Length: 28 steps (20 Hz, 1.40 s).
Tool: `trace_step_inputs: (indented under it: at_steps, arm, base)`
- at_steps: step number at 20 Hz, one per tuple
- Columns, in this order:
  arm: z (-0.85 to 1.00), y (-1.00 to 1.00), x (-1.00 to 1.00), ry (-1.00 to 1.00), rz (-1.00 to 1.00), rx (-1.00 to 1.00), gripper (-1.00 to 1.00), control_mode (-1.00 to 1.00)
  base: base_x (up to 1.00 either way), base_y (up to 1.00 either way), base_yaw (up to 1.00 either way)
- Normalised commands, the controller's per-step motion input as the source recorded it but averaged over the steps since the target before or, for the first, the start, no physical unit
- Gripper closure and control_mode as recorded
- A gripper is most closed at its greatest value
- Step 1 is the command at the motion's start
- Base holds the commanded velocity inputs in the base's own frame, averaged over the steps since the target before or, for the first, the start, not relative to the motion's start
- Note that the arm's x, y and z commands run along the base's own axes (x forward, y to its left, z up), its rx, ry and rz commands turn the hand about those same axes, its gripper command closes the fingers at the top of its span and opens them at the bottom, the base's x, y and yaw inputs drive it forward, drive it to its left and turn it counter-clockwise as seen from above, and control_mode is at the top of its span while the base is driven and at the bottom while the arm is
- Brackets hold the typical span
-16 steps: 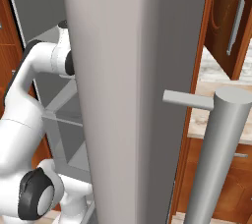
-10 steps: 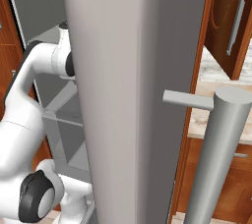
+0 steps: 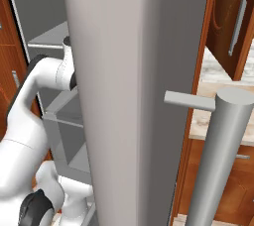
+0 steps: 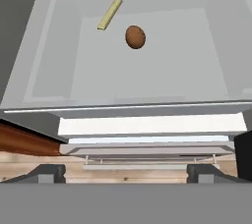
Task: Pick the egg and butter from the fridge and place them by the bowl for mixing.
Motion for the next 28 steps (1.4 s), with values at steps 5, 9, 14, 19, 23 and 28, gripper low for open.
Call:
trace_step_inputs:
  at_steps: [5,9,14,19,23,28]
  arm:
    - [-0.39,0.08,0.00,-0.08,-0.12,0.04,-1.00,-1.00]
    - [-0.37,0.18,0.09,0.00,-0.15,0.00,-1.00,-1.00]
    - [-0.27,0.09,0.02,0.05,-0.02,0.00,-1.00,-1.00]
    - [-0.19,0.01,0.28,0.11,0.02,-0.02,-1.00,-1.00]
    - [-0.04,0.00,0.42,0.01,0.00,-0.01,-1.00,-1.00]
    - [0.00,-0.01,0.35,0.04,-0.01,-0.03,-1.00,-1.00]
  base:
    - [0.00,0.00,0.00]
    - [0.00,0.00,0.00]
    - [0.00,0.00,0.00]
    - [0.00,0.00,0.00]
    - [0.00,0.00,0.00]
    - [0.00,0.00,0.00]
